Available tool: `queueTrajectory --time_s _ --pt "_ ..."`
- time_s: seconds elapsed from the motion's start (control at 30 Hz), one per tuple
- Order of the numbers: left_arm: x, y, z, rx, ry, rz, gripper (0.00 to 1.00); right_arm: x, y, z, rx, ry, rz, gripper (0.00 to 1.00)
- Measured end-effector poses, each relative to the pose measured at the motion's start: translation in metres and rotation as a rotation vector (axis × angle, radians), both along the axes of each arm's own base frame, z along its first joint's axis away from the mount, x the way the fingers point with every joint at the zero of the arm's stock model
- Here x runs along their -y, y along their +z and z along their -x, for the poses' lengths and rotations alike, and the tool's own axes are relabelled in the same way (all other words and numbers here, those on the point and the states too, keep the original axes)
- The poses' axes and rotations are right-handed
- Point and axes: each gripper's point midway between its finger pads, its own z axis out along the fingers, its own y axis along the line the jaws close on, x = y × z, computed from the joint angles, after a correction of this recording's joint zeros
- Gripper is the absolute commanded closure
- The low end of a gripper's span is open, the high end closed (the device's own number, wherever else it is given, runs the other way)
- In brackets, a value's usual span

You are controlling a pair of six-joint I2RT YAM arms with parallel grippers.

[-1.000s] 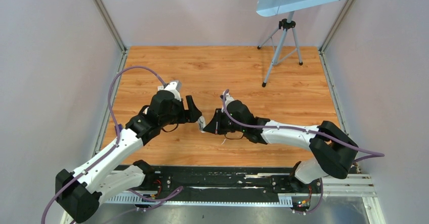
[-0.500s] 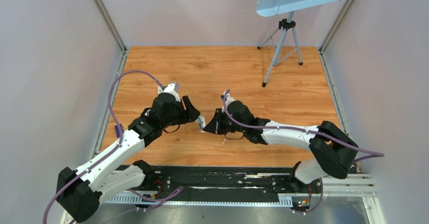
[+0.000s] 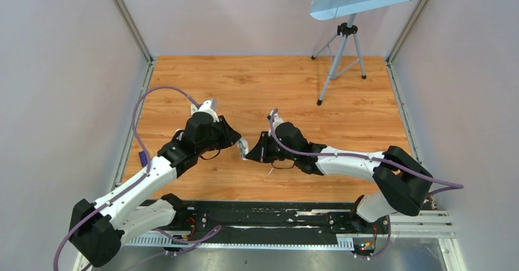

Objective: Load the staples into the stapler

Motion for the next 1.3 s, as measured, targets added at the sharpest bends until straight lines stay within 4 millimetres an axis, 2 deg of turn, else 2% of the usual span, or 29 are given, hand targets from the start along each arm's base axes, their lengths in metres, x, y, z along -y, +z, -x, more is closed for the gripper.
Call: queueTrajectory --time_s 0.1,0.4,0.53,0.7,0.83,1.07,1.3 --pt "0.002 -0.003 -0.002 -0.008 -0.002 -0.001 1.0 0.001 -0.002 0.0 -0.002 -0.001 0.004 0.87" --pt "0.009 -0.012 -0.013 -0.022 -0.033 -0.057 1.0 0.005 -0.003 0.001 -0.004 -0.004 0.02 0.45" --pt "0.012 -0.007 -0.025 0.0 -0.038 -0.093 1.0 0.013 0.003 0.001 0.017 -0.019 0.039 0.17" --pt "0.015 -0.004 -0.047 0.032 -0.027 -0.148 1.0 0.031 0.018 0.0 0.081 -0.047 0.072 0.01" --pt "0.014 -0.017 -0.063 0.028 -0.007 -0.22 1.0 0.049 0.03 -0.001 0.142 -0.08 0.111 0.0" --pt "0.019 -0.041 -0.11 0.033 0.051 -0.351 1.0 0.084 0.045 -0.006 0.24 -0.159 0.186 0.0" --pt "0.034 -0.058 -0.156 0.044 0.093 -0.413 1.0 0.114 0.042 -0.009 0.307 -0.218 0.273 0.0"
